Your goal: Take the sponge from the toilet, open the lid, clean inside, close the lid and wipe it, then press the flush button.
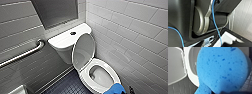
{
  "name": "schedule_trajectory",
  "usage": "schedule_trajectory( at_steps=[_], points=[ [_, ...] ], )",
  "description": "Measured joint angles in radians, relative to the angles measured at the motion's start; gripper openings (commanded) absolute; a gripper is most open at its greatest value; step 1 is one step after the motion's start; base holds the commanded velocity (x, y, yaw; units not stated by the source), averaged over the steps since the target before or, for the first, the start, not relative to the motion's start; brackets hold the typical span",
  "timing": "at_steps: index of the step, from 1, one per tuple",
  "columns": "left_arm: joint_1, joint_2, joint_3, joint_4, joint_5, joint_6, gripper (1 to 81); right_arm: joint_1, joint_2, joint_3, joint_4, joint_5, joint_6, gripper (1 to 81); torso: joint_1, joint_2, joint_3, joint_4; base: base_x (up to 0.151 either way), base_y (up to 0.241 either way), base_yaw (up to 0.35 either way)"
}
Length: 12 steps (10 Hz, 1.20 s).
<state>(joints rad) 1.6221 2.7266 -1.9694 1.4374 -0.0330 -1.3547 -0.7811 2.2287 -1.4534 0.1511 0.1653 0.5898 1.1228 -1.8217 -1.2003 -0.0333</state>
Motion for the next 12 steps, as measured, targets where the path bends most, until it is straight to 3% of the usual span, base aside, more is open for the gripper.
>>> schedule_trajectory(
  at_steps=[4, 7, 12],
  points=[
    [-0.016, 0.006, -0.002, 0.0, 0.004, 0.004, 81.1, 0.182, 0.108, -0.166, -0.008, -0.266, -0.002, 1.0, 0.0, 0.0, 0.0, 0.0, 0.0, 0.0, 0.0],
    [-0.015, 0.006, -0.006, 0.0, 0.003, 0.007, 81.1, 0.278, 0.203, -0.277, -0.014, -0.423, -0.001, 1.0, 0.0, 0.0, 0.0, 0.0, 0.0, 0.0, 0.0],
    [-0.017, 0.01, -0.017, 0.0, 0.002, 0.007, 81.1, 0.387, 0.271, -0.316, -0.048, -0.56, 0.006, 1.0, 0.0, 0.0, 0.0, 0.0, 0.0, 0.0, 0.0]
  ],
)
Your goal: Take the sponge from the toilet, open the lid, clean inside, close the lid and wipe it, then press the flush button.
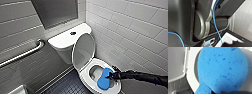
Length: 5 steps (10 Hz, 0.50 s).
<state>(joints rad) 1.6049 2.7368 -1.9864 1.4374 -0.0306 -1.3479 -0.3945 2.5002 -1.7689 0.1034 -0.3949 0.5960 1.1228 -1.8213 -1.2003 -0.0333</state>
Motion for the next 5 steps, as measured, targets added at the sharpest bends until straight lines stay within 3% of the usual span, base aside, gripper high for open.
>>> schedule_trajectory(
  at_steps=[5],
  points=[
    [-0.001, 0.008, -0.04, -0.001, -0.004, 0.0, 81.1, 0.073, 0.108, -0.139, -0.063, -0.074, 0.014, 1.0, 0.0, 0.0, 0.0, 0.0, 0.0, 0.0, 0.0]
  ],
)
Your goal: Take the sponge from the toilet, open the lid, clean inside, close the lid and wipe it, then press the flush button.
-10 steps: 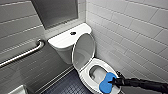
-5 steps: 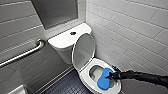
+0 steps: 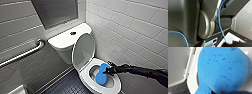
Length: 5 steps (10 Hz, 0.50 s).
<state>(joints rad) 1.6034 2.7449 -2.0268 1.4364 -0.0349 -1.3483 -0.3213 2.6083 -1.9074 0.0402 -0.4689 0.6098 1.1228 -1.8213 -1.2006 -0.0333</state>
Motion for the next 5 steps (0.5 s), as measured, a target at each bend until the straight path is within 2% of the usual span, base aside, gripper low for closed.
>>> schedule_trajectory(
  at_steps=[2, 3, 5],
  points=[
    [-0.011, 0.001, -0.002, 0.0, -0.002, -0.003, 81.1, 0.008, 0.016, -0.066, -0.012, 0.019, 0.0, 1.0, 0.0, 0.0, 0.0, 0.0, 0.0, 0.0, 0.0],
    [-0.014, 0.001, -0.002, 0.0, -0.003, -0.003, 81.1, 0.017, 0.027, -0.082, -0.013, 0.086, 0.0, 1.0, 0.0, 0.0, 0.0, 0.0, 0.0, 0.0, 0.0],
    [-0.013, 0.001, -0.003, 0.0, -0.003, -0.008, 81.1, 0.048, 0.054, -0.113, -0.014, 0.168, 0.001, 1.0, 0.0, 0.0, 0.0, 0.0, 0.0, 0.0, 0.0]
  ],
)
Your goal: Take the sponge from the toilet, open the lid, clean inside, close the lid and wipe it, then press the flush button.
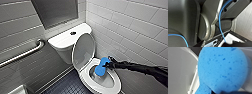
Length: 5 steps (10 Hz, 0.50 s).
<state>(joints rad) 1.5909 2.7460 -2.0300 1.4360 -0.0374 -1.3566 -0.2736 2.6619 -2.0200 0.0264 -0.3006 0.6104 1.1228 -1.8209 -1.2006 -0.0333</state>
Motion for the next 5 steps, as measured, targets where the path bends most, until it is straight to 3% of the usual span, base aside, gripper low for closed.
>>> schedule_trajectory(
  at_steps=[2, 5],
  points=[
    [0.0, 0.0, 0.0, 0.0, 0.0, -0.001, 81.1, 0.006, 0.021, -0.033, 0.001, 0.048, 0.017, 1.0, 0.0, 0.0, 0.0, 0.0, 0.0, 0.0, 0.0],
    [0.001, -0.003, 0.0, 0.0, -0.003, -0.002, 81.1, -0.055, 0.07, -0.149, 0.002, 0.126, 0.123, 1.0, 0.0, 0.0, 0.0, 0.0, 0.0, 0.0, 0.0]
  ],
)
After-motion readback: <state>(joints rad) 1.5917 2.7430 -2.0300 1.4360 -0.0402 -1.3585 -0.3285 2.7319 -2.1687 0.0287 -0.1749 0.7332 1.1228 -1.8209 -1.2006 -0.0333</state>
